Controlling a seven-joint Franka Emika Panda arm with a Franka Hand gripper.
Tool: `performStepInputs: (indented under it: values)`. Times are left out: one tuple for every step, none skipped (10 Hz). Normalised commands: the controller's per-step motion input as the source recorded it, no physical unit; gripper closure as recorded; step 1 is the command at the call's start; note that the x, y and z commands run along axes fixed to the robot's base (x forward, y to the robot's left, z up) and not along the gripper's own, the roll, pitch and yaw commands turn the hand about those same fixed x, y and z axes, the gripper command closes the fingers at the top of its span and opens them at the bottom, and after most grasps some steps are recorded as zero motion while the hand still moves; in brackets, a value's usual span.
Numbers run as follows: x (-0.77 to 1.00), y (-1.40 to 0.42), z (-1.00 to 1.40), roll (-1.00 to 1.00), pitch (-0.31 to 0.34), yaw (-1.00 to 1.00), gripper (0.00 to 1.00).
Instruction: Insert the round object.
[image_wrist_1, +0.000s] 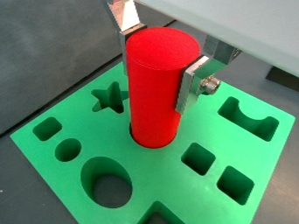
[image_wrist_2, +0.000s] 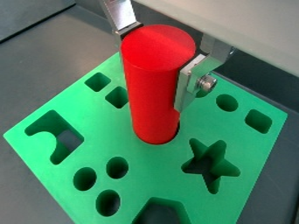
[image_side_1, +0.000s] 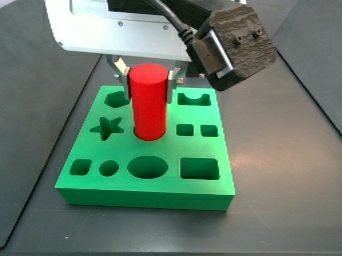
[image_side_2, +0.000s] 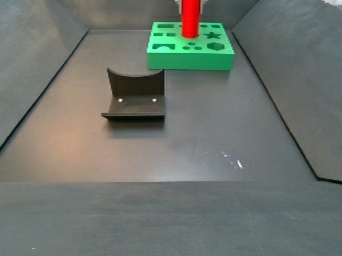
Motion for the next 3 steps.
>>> performStepInputs:
  values:
    - [0.00,0.03,-0.29,0.15,0.000,0.00,1.00]
    - [0.00,0.03,-0.04,-0.05,-0.006,0.00,1.00]
    - [0.00,0.00,0.00,0.00,0.000,0.00,1.00]
